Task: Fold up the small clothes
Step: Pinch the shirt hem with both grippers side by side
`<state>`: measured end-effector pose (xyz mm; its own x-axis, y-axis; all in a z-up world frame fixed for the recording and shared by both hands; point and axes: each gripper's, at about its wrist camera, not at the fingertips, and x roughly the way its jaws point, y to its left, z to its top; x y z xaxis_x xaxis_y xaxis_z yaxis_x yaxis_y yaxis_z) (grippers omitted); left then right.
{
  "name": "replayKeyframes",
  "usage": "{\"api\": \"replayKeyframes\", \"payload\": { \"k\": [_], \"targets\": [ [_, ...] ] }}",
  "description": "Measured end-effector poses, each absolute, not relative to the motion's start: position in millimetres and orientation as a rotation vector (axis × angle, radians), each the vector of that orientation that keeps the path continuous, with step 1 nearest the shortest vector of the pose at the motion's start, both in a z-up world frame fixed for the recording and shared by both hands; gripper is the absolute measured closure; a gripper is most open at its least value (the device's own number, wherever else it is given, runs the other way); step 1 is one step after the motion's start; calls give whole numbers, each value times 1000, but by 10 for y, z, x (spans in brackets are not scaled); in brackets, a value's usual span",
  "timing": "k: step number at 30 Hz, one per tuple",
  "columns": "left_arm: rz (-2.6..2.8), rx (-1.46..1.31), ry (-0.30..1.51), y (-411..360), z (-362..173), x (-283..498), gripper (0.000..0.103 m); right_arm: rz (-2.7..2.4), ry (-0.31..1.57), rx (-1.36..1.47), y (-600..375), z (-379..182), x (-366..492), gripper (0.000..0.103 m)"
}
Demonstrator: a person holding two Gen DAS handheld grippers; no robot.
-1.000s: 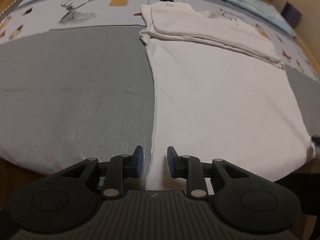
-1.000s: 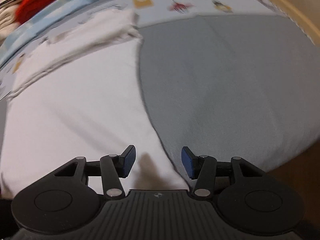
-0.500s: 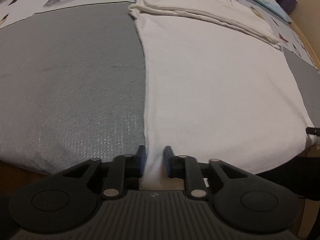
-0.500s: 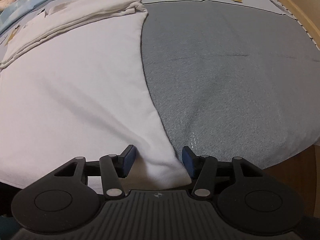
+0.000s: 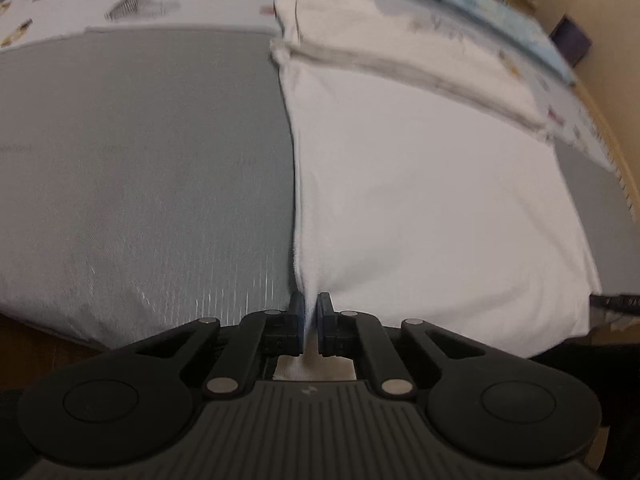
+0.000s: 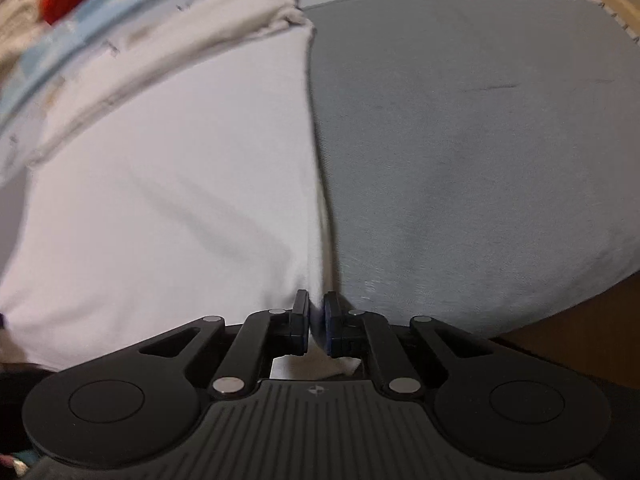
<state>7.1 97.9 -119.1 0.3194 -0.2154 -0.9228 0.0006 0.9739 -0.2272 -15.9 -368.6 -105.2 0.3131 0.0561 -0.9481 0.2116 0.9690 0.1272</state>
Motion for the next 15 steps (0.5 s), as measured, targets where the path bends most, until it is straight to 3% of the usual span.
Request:
{"api": "replayKeyframes", "payload": {
  "k": [2, 15],
  "targets": [
    [-148, -147, 1288, 904, -1285, 64, 90, -124, 1253, 249, -3703, -1042, -168, 93],
    [-128, -158, 1300, 946, -1375, 145, 85, -123, 1259, 220, -3677, -1081, -85, 92]
  ]
}}
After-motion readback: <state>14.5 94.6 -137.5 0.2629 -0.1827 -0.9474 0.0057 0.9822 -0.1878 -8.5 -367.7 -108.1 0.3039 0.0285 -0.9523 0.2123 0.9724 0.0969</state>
